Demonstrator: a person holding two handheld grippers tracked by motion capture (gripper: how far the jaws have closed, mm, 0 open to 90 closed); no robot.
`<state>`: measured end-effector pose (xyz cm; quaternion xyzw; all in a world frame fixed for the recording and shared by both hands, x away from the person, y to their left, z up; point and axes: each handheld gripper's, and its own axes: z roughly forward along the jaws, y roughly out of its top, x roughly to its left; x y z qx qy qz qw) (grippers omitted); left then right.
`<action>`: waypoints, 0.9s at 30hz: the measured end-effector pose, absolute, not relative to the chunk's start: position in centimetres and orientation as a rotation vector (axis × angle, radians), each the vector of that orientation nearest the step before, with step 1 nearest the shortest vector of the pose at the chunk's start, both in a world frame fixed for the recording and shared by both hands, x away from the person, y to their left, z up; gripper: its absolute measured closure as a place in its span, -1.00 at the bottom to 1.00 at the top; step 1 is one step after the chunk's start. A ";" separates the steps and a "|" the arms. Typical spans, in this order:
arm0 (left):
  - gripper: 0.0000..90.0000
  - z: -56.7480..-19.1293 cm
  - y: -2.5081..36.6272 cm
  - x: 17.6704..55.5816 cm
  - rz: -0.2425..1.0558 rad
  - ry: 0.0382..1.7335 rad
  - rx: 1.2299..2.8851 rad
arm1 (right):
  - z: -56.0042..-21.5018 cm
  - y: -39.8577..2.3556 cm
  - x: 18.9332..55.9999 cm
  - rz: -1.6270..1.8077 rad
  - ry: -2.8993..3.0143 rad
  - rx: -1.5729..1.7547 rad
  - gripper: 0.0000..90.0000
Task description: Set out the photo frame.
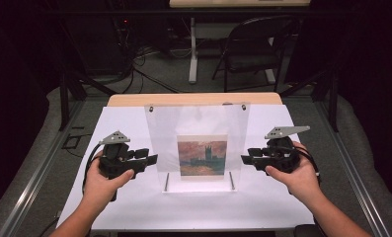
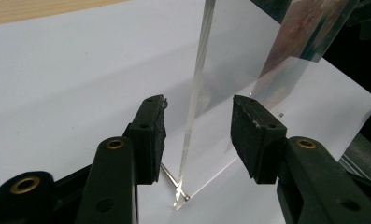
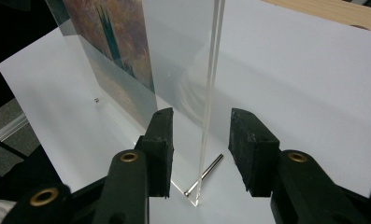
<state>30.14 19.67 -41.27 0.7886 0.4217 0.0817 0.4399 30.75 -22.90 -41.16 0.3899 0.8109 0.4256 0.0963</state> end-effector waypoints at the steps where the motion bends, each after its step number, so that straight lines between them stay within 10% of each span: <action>1: 0.22 -41.2 19.8 30.1 0.208 1.047 1.958 | -41.2 -23.1 30.6 1.258 2.404 1.154 0.34; 27: -0.24 -48.8 24.3 29.0 0.455 1.237 1.864 | -48.1 -25.7 29.2 1.123 2.147 1.277 -0.31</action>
